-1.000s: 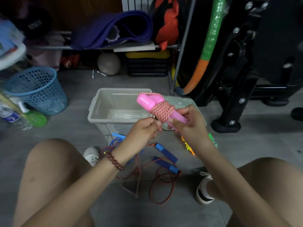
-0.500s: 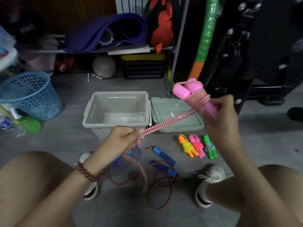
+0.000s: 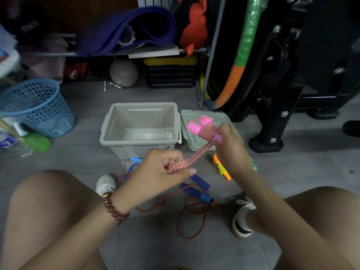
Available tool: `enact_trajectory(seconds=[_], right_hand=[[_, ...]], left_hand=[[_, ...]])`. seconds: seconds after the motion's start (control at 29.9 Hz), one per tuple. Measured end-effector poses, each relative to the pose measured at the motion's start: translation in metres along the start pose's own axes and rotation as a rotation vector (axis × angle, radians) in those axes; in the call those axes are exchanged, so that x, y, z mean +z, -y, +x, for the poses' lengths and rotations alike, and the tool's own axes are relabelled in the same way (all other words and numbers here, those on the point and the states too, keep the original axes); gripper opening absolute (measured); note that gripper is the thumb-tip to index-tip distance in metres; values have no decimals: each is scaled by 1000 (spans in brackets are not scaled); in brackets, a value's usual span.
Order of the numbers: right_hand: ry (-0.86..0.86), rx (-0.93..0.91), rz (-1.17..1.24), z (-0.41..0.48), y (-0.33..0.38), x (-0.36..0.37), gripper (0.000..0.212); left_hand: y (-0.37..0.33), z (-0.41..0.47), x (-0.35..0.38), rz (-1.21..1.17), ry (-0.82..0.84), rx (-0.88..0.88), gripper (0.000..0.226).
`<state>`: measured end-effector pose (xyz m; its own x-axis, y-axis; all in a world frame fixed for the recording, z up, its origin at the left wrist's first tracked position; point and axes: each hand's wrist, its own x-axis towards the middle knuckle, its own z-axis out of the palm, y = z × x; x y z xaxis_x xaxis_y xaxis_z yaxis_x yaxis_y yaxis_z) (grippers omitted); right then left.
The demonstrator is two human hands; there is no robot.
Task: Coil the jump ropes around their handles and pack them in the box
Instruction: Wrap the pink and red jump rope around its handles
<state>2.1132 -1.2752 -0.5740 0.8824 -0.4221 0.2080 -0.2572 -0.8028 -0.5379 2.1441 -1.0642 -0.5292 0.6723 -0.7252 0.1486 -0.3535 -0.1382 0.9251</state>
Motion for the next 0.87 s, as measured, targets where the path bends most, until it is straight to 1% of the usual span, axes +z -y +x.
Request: enact_trajectory(seconds=[0.07, 0.17, 0.27, 0.33, 0.4, 0.53, 0.63, 0.7, 0.8, 0.87], right_hand=[[70, -92, -36, -3, 3, 12, 18], [194, -200, -19, -8, 11, 19, 18], [367, -238, -4, -18, 19, 20, 17], [475, -286, 54, -27, 26, 19, 17], [549, -345, 97, -36, 33, 18, 18], [671, -411, 207, -44, 42, 12, 19], [749, -435, 277, -47, 44, 7, 23], [792, -433, 351, -47, 45, 3, 26], [863, -400, 480, -47, 46, -5, 17], [918, -355, 566, -46, 45, -10, 17]], left_hand=[[-1, 5, -8, 21, -115, 46, 36], [2, 12, -24, 99, -277, 91, 32], [8, 17, -36, 236, -361, 106, 35], [14, 21, -42, 306, -413, 94, 38], [18, 25, -48, 356, -459, 64, 39], [25, 29, -57, 548, -478, 17, 41], [28, 32, -57, 612, -475, -20, 41], [30, 34, -56, 630, -458, -30, 38], [33, 36, -58, 606, -437, -28, 35], [33, 37, -58, 595, -435, -16, 35]])
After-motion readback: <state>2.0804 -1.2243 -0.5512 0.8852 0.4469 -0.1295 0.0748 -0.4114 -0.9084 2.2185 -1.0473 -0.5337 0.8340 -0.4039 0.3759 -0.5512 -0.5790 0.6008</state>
